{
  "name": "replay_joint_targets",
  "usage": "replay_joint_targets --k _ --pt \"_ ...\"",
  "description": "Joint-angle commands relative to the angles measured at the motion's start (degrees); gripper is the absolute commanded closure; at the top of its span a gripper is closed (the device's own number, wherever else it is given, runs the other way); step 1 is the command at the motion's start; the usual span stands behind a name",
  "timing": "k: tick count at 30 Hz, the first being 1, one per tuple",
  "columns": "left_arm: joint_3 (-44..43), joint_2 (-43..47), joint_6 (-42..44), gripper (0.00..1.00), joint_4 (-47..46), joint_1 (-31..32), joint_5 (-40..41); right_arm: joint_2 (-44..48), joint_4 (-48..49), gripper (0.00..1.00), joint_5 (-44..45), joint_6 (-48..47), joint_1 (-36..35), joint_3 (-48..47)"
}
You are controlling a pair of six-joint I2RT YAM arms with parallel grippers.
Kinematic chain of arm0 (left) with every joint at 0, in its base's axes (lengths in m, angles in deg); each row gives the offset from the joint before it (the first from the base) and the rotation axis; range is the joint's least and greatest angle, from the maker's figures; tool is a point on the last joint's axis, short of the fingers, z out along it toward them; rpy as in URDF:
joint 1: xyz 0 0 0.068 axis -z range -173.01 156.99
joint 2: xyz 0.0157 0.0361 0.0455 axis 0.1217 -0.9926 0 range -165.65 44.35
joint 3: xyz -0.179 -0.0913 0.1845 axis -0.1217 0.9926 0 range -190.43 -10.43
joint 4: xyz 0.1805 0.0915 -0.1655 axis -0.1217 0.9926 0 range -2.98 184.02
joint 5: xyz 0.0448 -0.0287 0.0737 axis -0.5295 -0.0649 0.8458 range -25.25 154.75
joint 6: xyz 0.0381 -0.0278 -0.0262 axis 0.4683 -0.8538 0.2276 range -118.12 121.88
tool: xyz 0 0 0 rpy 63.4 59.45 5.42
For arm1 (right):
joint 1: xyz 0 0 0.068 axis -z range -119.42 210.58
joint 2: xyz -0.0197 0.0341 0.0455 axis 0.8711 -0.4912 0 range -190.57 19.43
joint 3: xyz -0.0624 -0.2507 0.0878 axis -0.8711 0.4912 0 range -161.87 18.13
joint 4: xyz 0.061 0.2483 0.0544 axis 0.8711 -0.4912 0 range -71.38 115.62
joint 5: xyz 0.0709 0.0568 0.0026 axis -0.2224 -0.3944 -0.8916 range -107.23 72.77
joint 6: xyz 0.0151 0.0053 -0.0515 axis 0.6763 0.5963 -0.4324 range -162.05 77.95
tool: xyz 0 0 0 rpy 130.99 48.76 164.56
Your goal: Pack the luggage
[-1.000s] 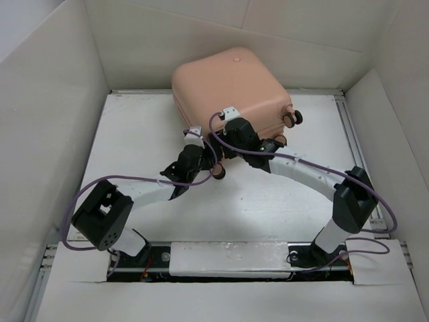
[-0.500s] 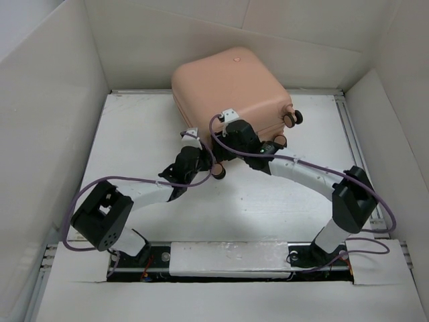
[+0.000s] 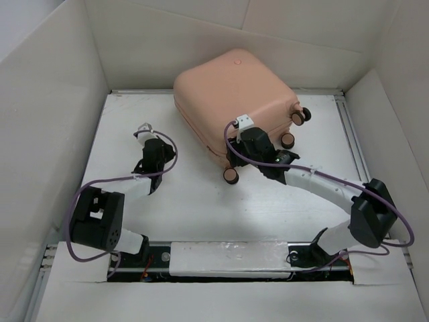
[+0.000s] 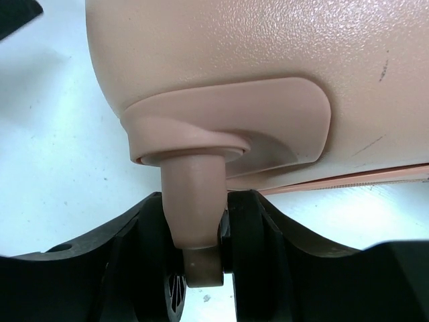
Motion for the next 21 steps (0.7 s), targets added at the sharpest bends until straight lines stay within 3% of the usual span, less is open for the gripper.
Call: replay_joint_targets --k 1,6,7,11,15,21 --pt "3.96 1.82 -3.21 1.00 -6.29 0.17 -10.17 3.49 0.02 1.00 1.30 -0.30 0.39 1.00" --pt "8.27 6.39 4.51 1.00 -12.02 13.25 -11.70 2.97 0.02 1.00 0.78 -0.83 0.39 0.48" --pt "9.93 7.87 6.78 0.82 -14.81 17.28 -12.83 2.97 0.55 1.00 0.78 -0.83 0.39 0.47" --pt "9.51 8.42 9.09 0.39 -15.54 22.60 -12.23 2.97 1.07 1.00 -0.37 -0.83 0.39 0.47" --pt "4.24 3.86 11.19 0.32 -13.44 22.60 -12.75 2.44 1.08 1.00 -0.89 -0.83 -0.14 -0.14" --pt "-4.01 -3.88 13.22 0.35 -8.69 22.60 -5.56 2.97 1.08 1.00 -1.42 -0.83 -1.71 -0.67"
